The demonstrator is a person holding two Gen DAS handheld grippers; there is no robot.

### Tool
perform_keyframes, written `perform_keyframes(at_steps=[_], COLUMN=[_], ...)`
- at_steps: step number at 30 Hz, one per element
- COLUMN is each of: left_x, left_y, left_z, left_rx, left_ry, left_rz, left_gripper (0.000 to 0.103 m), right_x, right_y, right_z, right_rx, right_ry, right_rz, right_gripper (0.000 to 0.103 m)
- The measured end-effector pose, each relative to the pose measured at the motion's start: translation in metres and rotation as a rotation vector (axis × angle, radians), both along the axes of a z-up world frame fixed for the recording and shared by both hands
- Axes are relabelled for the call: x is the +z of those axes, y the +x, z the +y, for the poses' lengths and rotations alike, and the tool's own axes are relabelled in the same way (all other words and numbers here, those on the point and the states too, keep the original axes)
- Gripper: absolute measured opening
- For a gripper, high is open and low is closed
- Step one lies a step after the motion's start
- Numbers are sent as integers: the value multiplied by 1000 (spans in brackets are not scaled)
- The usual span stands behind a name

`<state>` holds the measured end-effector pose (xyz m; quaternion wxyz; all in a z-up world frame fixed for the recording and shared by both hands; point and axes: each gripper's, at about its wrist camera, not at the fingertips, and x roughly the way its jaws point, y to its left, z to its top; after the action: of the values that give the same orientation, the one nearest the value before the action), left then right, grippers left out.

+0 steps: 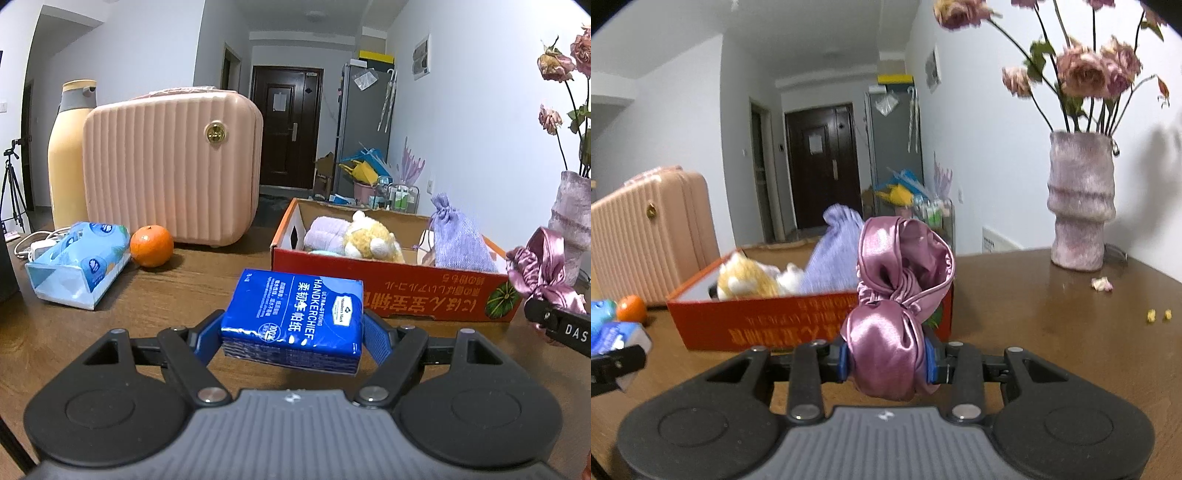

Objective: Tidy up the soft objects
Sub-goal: 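Carry the tissue pack with the left tool while the right tool carries the bow to the box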

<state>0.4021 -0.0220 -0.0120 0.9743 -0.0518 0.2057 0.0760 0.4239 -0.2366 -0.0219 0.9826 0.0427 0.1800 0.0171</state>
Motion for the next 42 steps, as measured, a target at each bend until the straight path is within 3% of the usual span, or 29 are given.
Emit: perform_keyframes(at_steps=[17, 42], left_x=[14, 28], left_y=[24, 96], left_z=[-10, -14], left_rx=[16, 10], left_ry=[-7, -46], left_rz=[-71, -134], left_gripper=[78, 78], right_x=[14, 16], right_y=[5, 71], right_z=[15, 38], right_rx=[59, 129], right_ry=[-32, -52], right_rz=[-120, -174], right_gripper=[36, 36])
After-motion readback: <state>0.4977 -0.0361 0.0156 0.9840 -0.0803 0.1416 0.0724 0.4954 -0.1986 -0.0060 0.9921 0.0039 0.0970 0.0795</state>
